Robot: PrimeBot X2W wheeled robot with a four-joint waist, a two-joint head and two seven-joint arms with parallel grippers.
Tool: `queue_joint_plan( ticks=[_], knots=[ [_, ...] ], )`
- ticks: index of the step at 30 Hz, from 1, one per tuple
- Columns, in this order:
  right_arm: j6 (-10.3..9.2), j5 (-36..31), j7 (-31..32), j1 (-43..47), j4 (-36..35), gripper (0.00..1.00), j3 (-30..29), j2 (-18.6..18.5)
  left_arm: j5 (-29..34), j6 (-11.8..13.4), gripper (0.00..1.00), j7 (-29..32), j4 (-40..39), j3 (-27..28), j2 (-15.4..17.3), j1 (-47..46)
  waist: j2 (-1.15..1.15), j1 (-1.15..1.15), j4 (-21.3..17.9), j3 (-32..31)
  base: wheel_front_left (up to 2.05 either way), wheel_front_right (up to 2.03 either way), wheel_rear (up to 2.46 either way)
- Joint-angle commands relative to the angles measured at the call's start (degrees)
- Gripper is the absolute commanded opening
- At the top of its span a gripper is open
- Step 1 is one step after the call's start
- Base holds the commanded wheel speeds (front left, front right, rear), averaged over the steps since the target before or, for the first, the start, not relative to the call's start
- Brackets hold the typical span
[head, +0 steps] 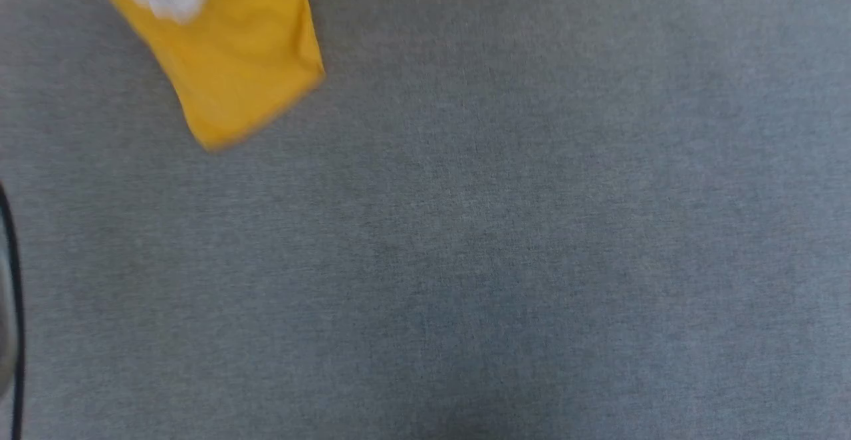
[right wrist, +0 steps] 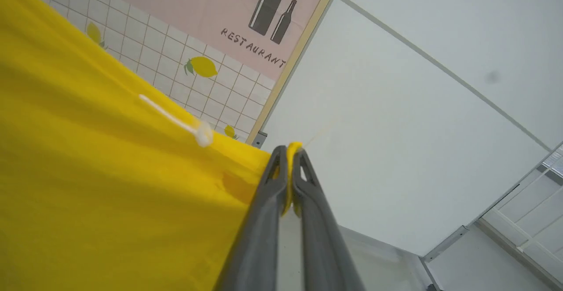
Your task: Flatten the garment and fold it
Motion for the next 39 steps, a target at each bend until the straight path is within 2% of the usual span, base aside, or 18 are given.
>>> queue_joint_plan(
  ticks=[1,6,12,17,22,27,32,34,39],
  knots=[
    [-0.1,-1.4,-1.9,-1.9,0.7,0.0,-0.7,0.7,0.9,-1.3,0.0,-3.0,0.6,0.4,0.4,-2.7,0.0,-0.01,-1.5,4.1,0.0,0.0,0.0],
    [-0.1,-3.6,-6.7,-3.0,3.8,0.0,-0.9,2.5,3.8,-5.4,0.0,-11.2,4.4,-0.7,1.4,-4.5,0.0,-0.01,-0.6,3.6,0.0,0.0,0.0],
    [-0.1,-1.9,-10.7,4.9,9.2,0.0,1.3,3.2,6.3,-7.7,0.0,-13.0,13.9,-4.3,3.1,6.5,0.0,-0.01,0.9,0.7,0.0,0.0,0.0],
    [-0.1,2.5,-13.6,14.9,13.7,0.0,3.1,4.4,7.6,-8.6,0.0,-10.0,22.5,-8.6,4.1,20.3,0.0,-0.01,2.1,-3.5,0.0,0.0,0.0],
    [-0.1,7.3,-15.6,26.1,15.2,0.0,3.6,4.9,3.4,-9.5,0.0,0.1,25.7,-12.9,4.1,34.8,0.0,-0.01,3.2,-8.7,0.0,0.0,0.0],
    [-0.1,10.4,-16.7,37.2,13.0,0.0,3.4,4.2,-1.7,-9.8,0.0,10.0,19.7,-17.1,6.3,49.8,0.0,-0.01,4.3,-13.3,0.0,0.0,0.0],
    [-0.1,9.4,-17.3,47.3,9.5,0.0,1.6,3.3,-6.4,-9.7,0.0,17.7,10.5,-19.1,9.8,63.5,0.0,-0.01,5.1,-16.3,0.0,0.0,0.0],
    [-0.1,8.1,-17.0,53.7,7.0,0.0,0.1,4.2,-8.7,-7.6,0.0,20.1,4.6,-18.6,11.2,71.5,0.0,-0.01,5.3,-17.9,0.0,0.0,0.0],
    [-0.1,7.2,-15.4,63.0,4.0,0.0,-3.7,7.0,-10.3,-2.5,0.0,22.3,-3.7,-18.3,12.1,82.3,0.0,-0.01,5.8,-20.2,0.0,0.0,0.0]
  ],
)
